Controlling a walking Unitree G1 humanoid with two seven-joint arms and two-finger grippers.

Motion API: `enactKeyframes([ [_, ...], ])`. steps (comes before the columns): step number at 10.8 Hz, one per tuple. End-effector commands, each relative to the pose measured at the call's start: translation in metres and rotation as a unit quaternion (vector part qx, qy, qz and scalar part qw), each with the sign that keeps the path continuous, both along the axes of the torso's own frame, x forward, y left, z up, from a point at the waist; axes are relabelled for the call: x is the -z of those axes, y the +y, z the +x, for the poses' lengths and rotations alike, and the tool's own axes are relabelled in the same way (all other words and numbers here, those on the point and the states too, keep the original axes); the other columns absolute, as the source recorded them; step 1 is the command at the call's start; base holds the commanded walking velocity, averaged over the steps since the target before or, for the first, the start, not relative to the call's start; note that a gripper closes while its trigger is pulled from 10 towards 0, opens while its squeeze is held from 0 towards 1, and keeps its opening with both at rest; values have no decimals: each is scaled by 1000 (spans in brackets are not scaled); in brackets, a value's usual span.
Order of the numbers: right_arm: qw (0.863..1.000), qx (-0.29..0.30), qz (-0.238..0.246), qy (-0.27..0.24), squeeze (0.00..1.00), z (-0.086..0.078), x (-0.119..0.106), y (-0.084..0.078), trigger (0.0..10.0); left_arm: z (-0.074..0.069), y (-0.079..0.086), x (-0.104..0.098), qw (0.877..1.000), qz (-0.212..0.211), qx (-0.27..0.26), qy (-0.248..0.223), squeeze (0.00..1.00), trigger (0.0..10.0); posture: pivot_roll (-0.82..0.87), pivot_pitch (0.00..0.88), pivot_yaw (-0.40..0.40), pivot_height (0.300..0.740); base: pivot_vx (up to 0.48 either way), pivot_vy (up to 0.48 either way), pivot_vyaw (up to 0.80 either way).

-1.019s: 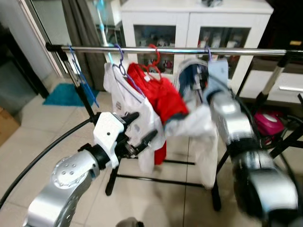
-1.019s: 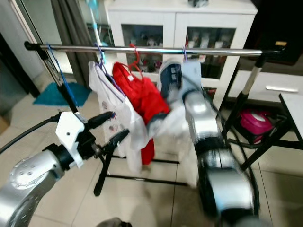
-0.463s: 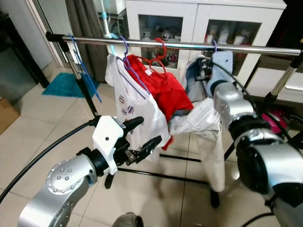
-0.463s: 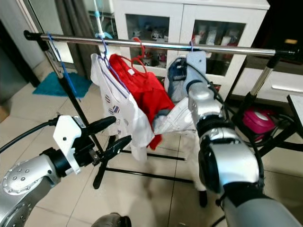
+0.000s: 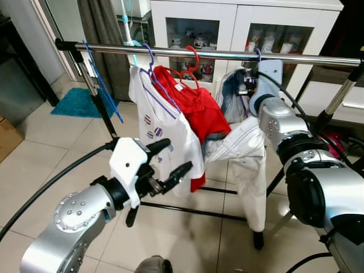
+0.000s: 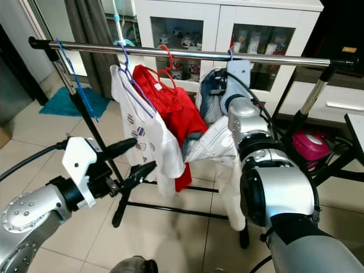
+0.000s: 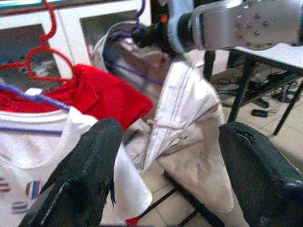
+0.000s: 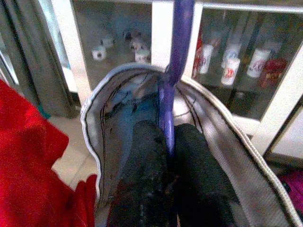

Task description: Hang hanger

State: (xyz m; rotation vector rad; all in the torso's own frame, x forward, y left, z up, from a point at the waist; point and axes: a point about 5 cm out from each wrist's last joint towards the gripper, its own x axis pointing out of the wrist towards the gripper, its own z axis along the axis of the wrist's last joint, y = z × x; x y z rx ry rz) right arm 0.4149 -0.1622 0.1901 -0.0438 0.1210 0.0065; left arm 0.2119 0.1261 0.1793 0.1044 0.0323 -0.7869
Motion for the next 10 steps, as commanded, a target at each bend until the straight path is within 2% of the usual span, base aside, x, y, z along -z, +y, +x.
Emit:
enactKeyframes([
  [1,999,-19,8,-25,1000,0,-5,-2,10000,5,6,1,1000,6,-24,-5,0,10000,78,73,103,740,0,0,0],
  [5,989,-77,41,-116,1000,-12,-11,-7,10000,21,12,14,997,-5,-72,5,0,10000,-28,0,161,740,0,0,0],
  [7,977,-112,54,-175,1000,-36,-15,-12,10000,29,12,23,995,4,-95,3,0,10000,-66,0,178,740,0,0,0],
  [9,966,-147,51,-208,1000,-80,-18,-16,10000,35,15,25,990,1,-140,-2,0,10000,-99,0,180,740,0,0,0],
  [10,968,-148,53,-198,1000,-99,-12,-15,10000,35,17,24,987,-8,-159,-9,0,10000,-105,0,174,740,0,0,0],
])
